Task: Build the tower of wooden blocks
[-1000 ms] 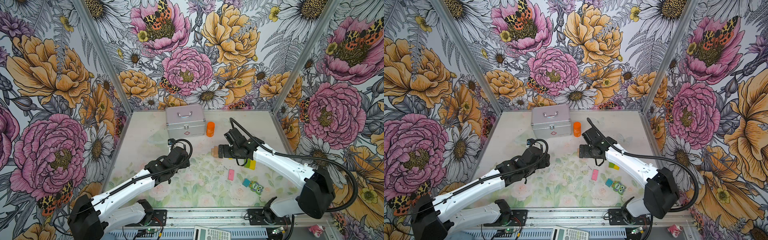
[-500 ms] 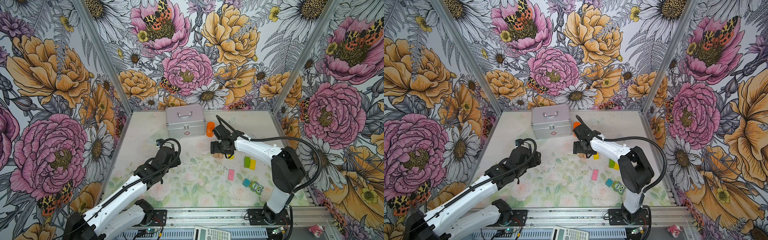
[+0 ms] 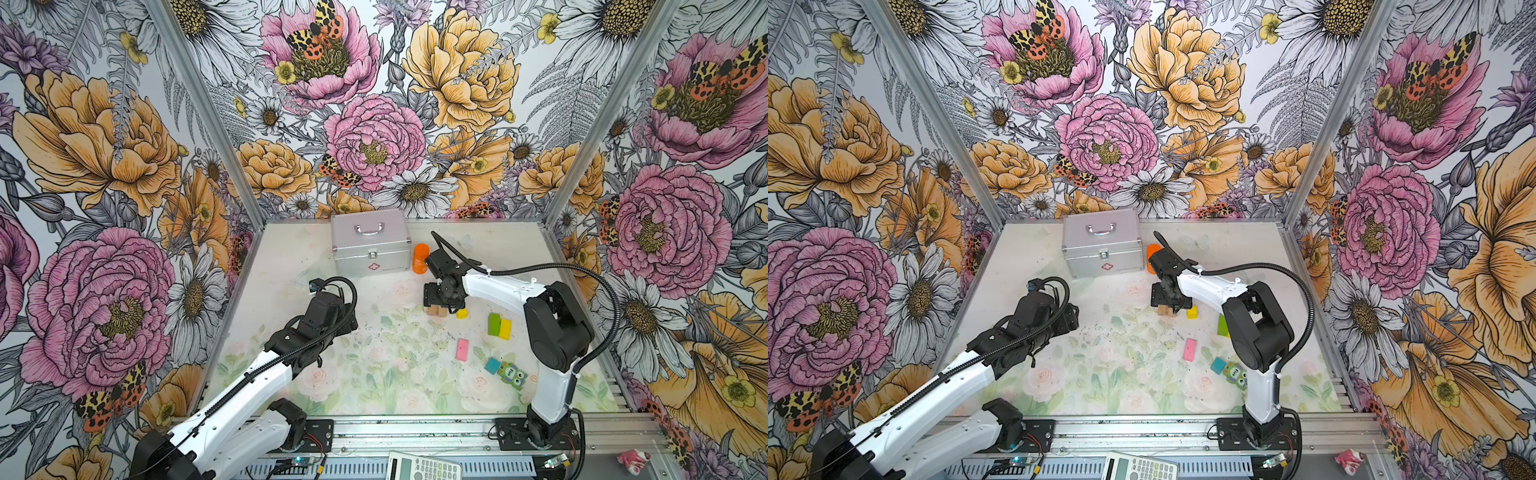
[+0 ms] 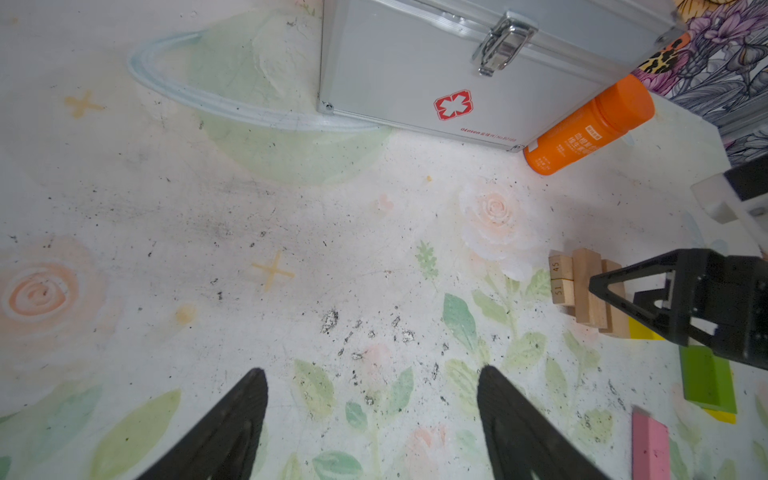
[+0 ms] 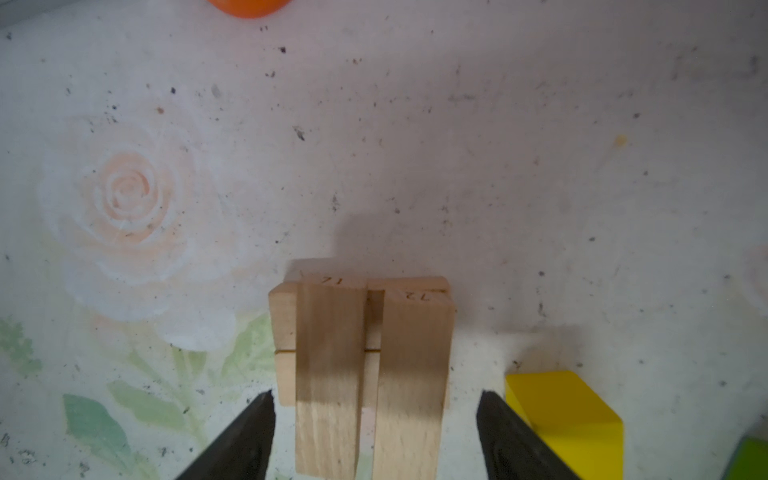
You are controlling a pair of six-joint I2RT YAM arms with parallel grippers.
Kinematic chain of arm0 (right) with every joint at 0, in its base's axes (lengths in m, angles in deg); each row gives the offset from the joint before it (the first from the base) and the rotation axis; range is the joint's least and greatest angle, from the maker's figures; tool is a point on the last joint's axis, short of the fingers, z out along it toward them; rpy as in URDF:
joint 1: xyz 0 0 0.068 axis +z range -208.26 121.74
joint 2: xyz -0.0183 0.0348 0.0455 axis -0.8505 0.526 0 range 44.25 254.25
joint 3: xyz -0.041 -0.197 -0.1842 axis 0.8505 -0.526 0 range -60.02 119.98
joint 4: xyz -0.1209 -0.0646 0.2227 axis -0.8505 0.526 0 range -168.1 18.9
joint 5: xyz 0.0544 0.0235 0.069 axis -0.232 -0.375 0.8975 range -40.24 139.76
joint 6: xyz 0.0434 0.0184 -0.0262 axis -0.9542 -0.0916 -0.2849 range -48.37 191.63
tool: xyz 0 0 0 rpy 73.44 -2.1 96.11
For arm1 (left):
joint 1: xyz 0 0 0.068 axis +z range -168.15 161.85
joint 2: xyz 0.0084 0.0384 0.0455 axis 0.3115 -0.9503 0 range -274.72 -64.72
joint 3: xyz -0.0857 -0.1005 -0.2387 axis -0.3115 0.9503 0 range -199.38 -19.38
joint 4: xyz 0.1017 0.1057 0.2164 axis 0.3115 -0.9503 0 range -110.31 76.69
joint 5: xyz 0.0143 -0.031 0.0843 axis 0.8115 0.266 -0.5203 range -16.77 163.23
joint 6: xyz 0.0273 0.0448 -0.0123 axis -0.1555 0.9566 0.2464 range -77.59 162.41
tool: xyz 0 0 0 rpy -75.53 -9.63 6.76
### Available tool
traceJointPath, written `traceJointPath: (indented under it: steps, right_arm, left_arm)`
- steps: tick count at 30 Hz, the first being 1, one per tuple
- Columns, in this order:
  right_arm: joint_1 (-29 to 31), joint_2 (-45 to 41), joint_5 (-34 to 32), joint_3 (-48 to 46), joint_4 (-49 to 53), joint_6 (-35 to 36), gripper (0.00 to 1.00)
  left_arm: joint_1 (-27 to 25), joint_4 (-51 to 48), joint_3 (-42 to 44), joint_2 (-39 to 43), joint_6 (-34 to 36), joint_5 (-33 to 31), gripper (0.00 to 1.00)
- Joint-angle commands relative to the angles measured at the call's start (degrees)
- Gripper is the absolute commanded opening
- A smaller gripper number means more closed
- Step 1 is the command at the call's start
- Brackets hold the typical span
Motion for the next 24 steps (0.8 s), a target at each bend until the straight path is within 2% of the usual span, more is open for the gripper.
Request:
traceJointPath:
  steps: [1,8,17,18,24]
  right_arm:
    - [-0.39,1.45,0.99,2.33,-1.63,0.54,0.78]
    - [-0.57,2.71,1.51,2.99,-1.63,0.47,0.65]
    - [-0.65,3.32,1.51,3.19,-1.55,0.33,0.61]
    - [-0.65,3.46,1.45,3.21,-1.54,0.36,0.61]
    - [-0.74,4.33,1.46,4.03,-1.46,0.64,0.55]
  left_arm:
    - [0.83,1.40,-1.13,-0.86,1.27,1.53,0.81]
    - [1.36,1.57,-1.10,-1.09,1.60,2.23,0.81]
    - [2.58,1.48,-0.60,0.62,1.91,2.33,0.81]
    - [2.67,1.50,-0.60,0.72,1.89,4.07,0.81]
    - [3.03,1.38,-0.52,1.06,1.90,4.74,0.81]
